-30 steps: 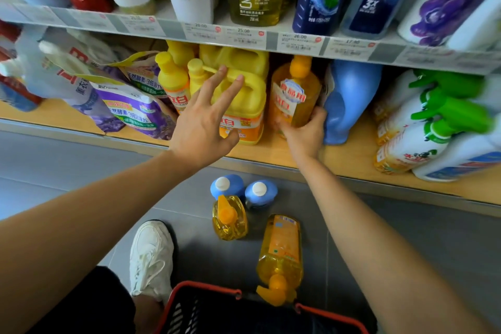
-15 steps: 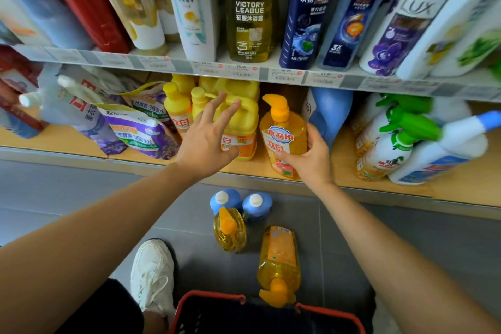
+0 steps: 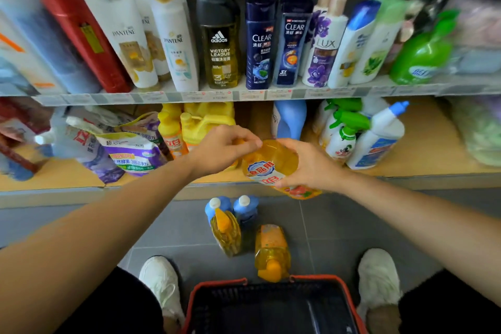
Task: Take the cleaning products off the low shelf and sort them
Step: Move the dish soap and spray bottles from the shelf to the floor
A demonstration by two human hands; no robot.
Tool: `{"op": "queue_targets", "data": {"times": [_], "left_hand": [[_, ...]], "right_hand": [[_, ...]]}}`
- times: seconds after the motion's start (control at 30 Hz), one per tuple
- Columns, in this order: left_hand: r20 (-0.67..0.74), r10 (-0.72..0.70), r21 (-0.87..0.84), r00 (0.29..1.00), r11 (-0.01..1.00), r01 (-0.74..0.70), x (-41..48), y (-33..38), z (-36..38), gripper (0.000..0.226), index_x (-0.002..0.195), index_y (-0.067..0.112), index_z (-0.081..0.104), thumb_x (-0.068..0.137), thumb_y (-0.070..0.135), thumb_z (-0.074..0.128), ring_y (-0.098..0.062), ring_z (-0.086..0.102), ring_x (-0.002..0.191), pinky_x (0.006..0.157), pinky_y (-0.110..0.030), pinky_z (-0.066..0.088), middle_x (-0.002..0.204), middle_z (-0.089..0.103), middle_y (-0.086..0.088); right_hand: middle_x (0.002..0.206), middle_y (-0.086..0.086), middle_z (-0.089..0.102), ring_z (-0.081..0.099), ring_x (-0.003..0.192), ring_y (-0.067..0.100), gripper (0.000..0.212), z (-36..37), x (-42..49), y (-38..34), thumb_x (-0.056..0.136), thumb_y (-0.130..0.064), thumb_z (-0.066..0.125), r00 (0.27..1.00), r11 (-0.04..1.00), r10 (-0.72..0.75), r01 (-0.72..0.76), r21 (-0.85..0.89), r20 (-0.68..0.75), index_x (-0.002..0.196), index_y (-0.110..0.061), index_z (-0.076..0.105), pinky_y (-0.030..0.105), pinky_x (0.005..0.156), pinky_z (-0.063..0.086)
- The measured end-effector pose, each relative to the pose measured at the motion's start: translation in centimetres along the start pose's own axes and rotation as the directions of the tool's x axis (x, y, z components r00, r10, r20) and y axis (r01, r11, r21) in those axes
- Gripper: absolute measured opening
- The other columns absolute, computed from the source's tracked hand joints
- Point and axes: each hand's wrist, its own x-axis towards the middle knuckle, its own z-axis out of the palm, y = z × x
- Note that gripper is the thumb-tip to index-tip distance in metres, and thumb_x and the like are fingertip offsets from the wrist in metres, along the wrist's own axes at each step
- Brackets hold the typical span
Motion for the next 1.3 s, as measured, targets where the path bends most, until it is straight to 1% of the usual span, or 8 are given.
{"op": "queue_targets", "data": {"times": [0.17, 0.33, 0.53, 0.63, 0.73, 0.9, 1.17, 1.3], "left_hand": [[0.054, 0.011, -0.039, 0.998, 0.999, -0.009, -2.0, 2.2, 0.5, 0.014, 0.084, 0.008, 0.075, 0.085, 0.021, 0.08, -0.021, 0.068, 0.079, 0.074, -0.041, 0.055, 0.084, 0.073, -0.007], [0.02, 0.119, -0.031, 0.993, 0.992, -0.119, -3.6, 3.3, 1.7, 0.015, 0.081, 0.012, 0.072, 0.078, 0.017, 0.086, -0.019, 0.067, 0.075, 0.069, -0.036, 0.055, 0.081, 0.072, -0.003], [0.004, 0.355, 0.061, 0.935, 0.933, -0.354, -4.0, 3.5, 1.4, 0.023, 0.1, 0.01, 0.079, 0.078, 0.011, 0.086, -0.015, 0.067, 0.092, 0.075, -0.031, 0.056, 0.098, 0.071, -0.005], [-0.037, 0.375, 0.019, 0.926, 0.927, -0.375, -3.7, 3.7, 1.0, 0.026, 0.102, 0.015, 0.078, 0.077, 0.016, 0.086, -0.015, 0.069, 0.098, 0.077, -0.028, 0.058, 0.103, 0.073, 0.0], [-0.062, 0.345, -0.083, 0.937, 0.933, -0.349, -3.4, 3.8, 0.2, 0.034, 0.107, 0.022, 0.075, 0.075, 0.025, 0.089, -0.016, 0.07, 0.103, 0.078, -0.028, 0.06, 0.106, 0.074, 0.006], [-0.059, 0.279, -0.369, 0.958, 0.886, -0.281, -3.3, 4.0, -0.4, 0.043, 0.114, 0.028, 0.073, 0.073, 0.035, 0.087, -0.014, 0.072, 0.088, 0.074, -0.028, 0.059, 0.102, 0.076, -0.005], [-0.111, 0.18, -0.694, 0.977, 0.69, -0.206, -3.3, 3.2, 0.9, 0.039, 0.116, 0.019, 0.075, 0.079, 0.03, 0.08, -0.018, 0.074, 0.092, 0.079, -0.03, 0.059, 0.101, 0.078, -0.004], [-0.208, 0.11, -0.592, 0.972, 0.777, -0.214, -3.4, 2.9, 0.9, 0.038, 0.128, 0.016, 0.068, 0.09, 0.02, 0.07, -0.018, 0.075, 0.09, 0.078, -0.027, 0.059, 0.1, 0.079, -0.005]], "right_hand": [[0.129, -0.001, 0.067, 0.065, 0.112, 0.025, 0.093, -2.0, -4.1, -2.5, 0.063, -0.056, 0.088, 0.987, 0.912, -0.161, 0.154, -0.381, 0.013, 0.142, -0.038, 0.043, 0.04, 0.086, 0.054], [0.137, -0.001, 0.062, 0.062, 0.119, 0.028, 0.092, -2.5, -6.6, -2.8, 0.067, -0.044, 0.09, 0.973, 0.901, -0.224, 0.183, -0.392, -0.059, 0.146, -0.028, 0.047, 0.045, 0.089, 0.054], [0.131, -0.003, 0.066, 0.063, 0.115, 0.02, 0.094, -2.0, -6.9, -1.8, 0.063, -0.04, 0.094, 0.976, 0.971, -0.158, 0.125, -0.205, -0.15, 0.145, -0.029, 0.049, 0.04, 0.094, 0.052], [0.134, -0.01, 0.063, 0.06, 0.119, 0.007, 0.097, -2.2, -6.7, -1.5, 0.061, -0.038, 0.095, 0.987, 0.996, -0.091, 0.091, -0.003, -0.133, 0.145, -0.027, 0.049, 0.029, 0.1, 0.049], [0.137, -0.01, 0.061, 0.057, 0.125, 0.004, 0.099, -2.1, -6.6, -1.5, 0.06, -0.034, 0.096, 0.993, 0.982, -0.047, 0.067, 0.179, -0.113, 0.147, -0.024, 0.048, 0.035, 0.106, 0.049], [0.122, -0.016, 0.07, 0.067, 0.113, 0.006, 0.079, -2.2, -6.8, -1.9, 0.062, -0.013, 0.095, 0.997, 0.86, -0.073, 0.081, 0.504, -0.036, 0.128, -0.035, 0.057, 0.022, 0.093, 0.054], [0.129, 0.015, 0.067, 0.064, 0.121, 0.032, 0.073, -1.8, -6.8, -2.3, 0.067, -0.009, 0.086, 0.965, 0.627, -0.088, -0.14, 0.766, 0.248, 0.133, -0.011, 0.055, 0.051, 0.101, 0.053], [0.13, 0.017, 0.067, 0.064, 0.121, 0.034, 0.079, -1.6, -6.5, -2.5, 0.063, -0.025, 0.092, 0.965, 0.565, -0.059, -0.177, 0.805, 0.254, 0.132, -0.015, 0.056, 0.049, 0.099, 0.054]]}}
